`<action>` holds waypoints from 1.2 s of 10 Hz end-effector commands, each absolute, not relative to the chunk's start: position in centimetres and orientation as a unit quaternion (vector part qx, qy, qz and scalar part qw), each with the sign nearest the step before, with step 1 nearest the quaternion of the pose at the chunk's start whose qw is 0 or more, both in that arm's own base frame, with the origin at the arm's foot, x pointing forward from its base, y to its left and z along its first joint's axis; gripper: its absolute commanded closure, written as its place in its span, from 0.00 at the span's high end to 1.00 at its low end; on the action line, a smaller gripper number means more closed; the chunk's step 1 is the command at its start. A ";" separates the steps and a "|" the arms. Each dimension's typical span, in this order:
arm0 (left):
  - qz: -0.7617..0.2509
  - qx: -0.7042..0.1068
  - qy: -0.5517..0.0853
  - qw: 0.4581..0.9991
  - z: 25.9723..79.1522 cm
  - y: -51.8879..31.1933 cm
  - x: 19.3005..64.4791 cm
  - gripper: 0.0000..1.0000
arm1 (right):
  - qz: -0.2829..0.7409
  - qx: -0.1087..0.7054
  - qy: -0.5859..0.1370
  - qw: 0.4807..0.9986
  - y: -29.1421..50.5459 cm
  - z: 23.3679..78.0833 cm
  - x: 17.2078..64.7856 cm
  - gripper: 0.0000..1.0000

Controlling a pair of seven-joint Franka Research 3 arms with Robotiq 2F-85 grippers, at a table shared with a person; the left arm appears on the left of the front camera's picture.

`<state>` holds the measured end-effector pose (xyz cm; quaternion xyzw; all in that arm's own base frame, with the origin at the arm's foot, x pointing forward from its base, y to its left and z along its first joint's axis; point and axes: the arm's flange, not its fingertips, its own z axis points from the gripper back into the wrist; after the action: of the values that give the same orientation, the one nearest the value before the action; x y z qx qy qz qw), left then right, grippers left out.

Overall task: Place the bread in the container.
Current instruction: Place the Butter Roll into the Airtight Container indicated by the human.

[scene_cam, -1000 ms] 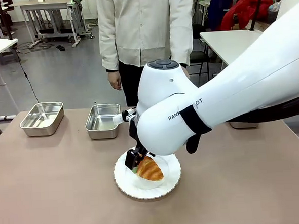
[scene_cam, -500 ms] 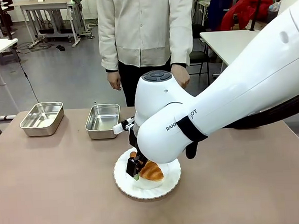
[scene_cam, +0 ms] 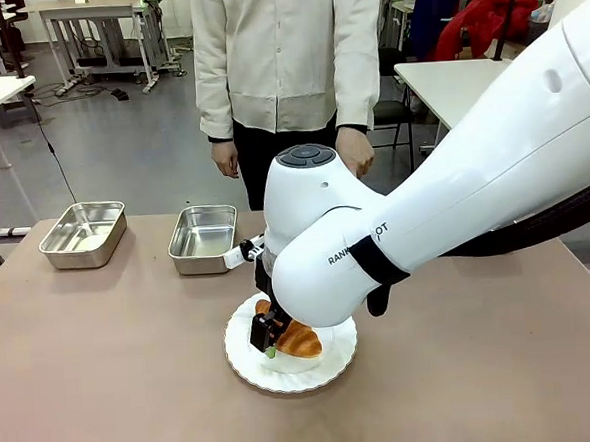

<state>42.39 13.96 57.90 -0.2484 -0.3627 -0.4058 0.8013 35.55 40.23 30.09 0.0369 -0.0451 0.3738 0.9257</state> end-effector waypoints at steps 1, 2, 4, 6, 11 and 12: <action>-0.407 -0.252 -0.366 0.798 58.0 13.9 42.3 1.00 | 0.361 0.017 -0.053 0.931 41.4 30.0 35.8 0.80; -0.407 -0.252 -0.366 0.798 58.0 13.9 42.3 1.00 | 0.362 0.014 -0.055 0.931 41.5 30.0 35.8 0.73; -0.407 -0.252 -0.366 0.798 58.0 13.9 42.3 1.00 | 0.345 0.006 -0.039 0.938 41.3 30.4 36.0 0.56; -0.407 -0.252 -0.366 0.798 58.0 13.9 42.3 1.00 | 0.373 0.031 -0.049 0.926 40.3 30.2 35.6 0.56; -0.407 -0.252 -0.366 0.798 58.0 13.9 42.3 1.00 | 0.323 0.026 -0.089 0.942 39.4 35.5 36.7 0.56; -0.407 -0.252 -0.366 0.798 58.0 13.9 42.3 1.00 | 0.297 0.025 -0.099 0.949 38.7 37.8 37.8 0.56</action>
<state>42.38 13.97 57.92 -0.2483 -0.3629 -0.4058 0.8013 37.15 39.29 35.35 0.0319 -0.0863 0.3360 0.9374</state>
